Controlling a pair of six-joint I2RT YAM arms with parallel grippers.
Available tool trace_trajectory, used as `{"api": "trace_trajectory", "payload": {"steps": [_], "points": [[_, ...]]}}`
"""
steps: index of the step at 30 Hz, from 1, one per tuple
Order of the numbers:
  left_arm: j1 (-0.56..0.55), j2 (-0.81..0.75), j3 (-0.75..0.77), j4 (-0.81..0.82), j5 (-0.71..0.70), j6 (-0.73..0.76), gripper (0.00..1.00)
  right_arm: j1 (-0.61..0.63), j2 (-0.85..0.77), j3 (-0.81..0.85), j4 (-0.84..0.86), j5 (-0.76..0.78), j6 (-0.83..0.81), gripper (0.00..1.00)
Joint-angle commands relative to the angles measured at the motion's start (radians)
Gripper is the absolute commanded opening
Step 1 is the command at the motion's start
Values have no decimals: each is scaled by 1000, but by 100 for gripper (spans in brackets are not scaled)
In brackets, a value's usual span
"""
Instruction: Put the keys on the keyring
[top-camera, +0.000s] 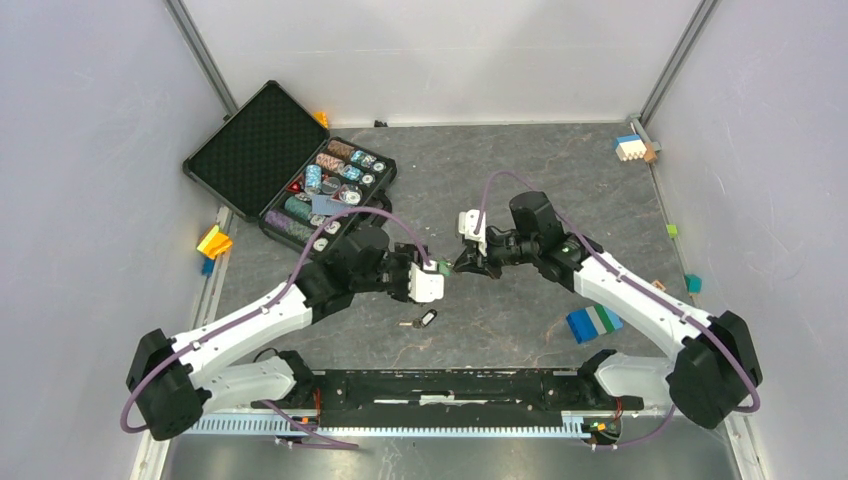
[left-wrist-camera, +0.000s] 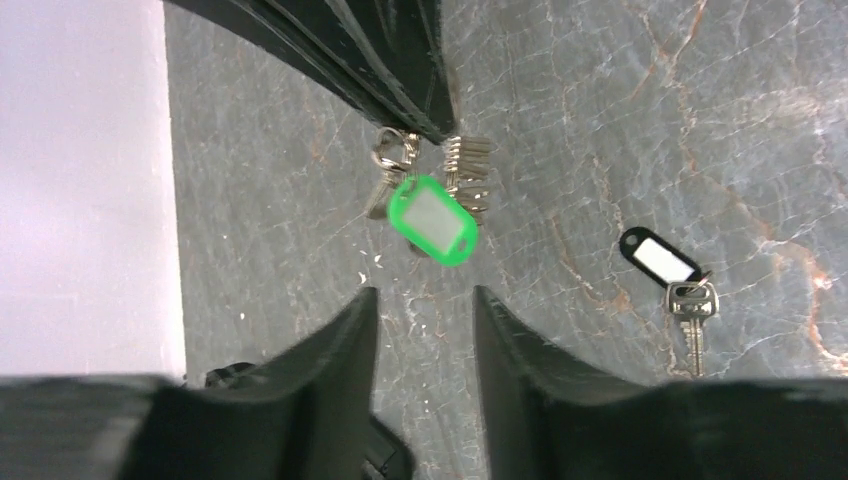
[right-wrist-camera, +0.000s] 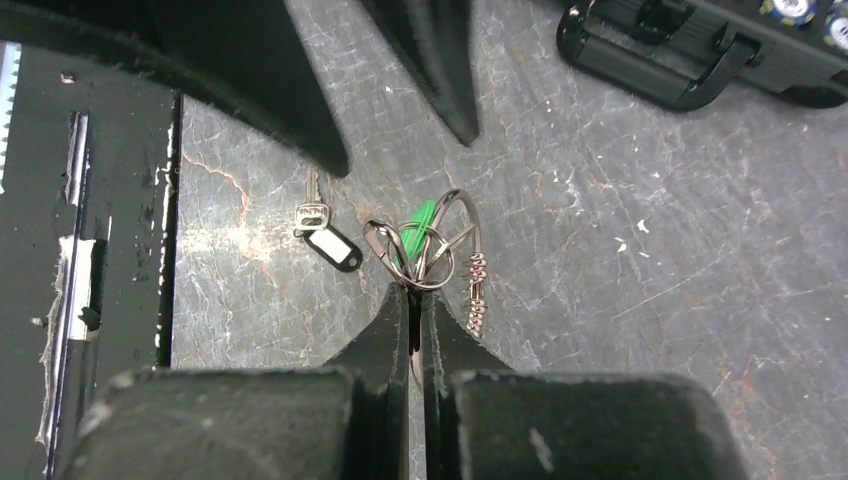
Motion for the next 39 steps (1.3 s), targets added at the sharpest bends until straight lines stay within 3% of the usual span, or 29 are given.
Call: {"api": "trace_trajectory", "payload": {"steps": [1, 7, 12, 22, 29, 34, 39], "points": [[11, 23, -7, 139, 135, -231, 77, -10, -50, -14, 62, -51, -7, 0], [12, 47, -40, 306, 107, -362, 79, -29, -71, -38, 91, -78, 16, 0], [11, 55, -71, 353, 214, -353, 76, -36, -64, -39, 99, -95, 23, 0], [11, 94, -63, 452, 142, -405, 36, -43, -61, -52, 98, -92, 14, 0], [13, 38, -54, 365, 158, -348, 29, -45, -49, -50, 87, -36, 3, 0], [15, 38, -40, 305, 189, -310, 3, -46, -42, -44, 76, -19, -5, 0], [15, 43, -32, 280, 191, -273, 2, -46, -51, -47, 74, -16, -11, 0]]}}
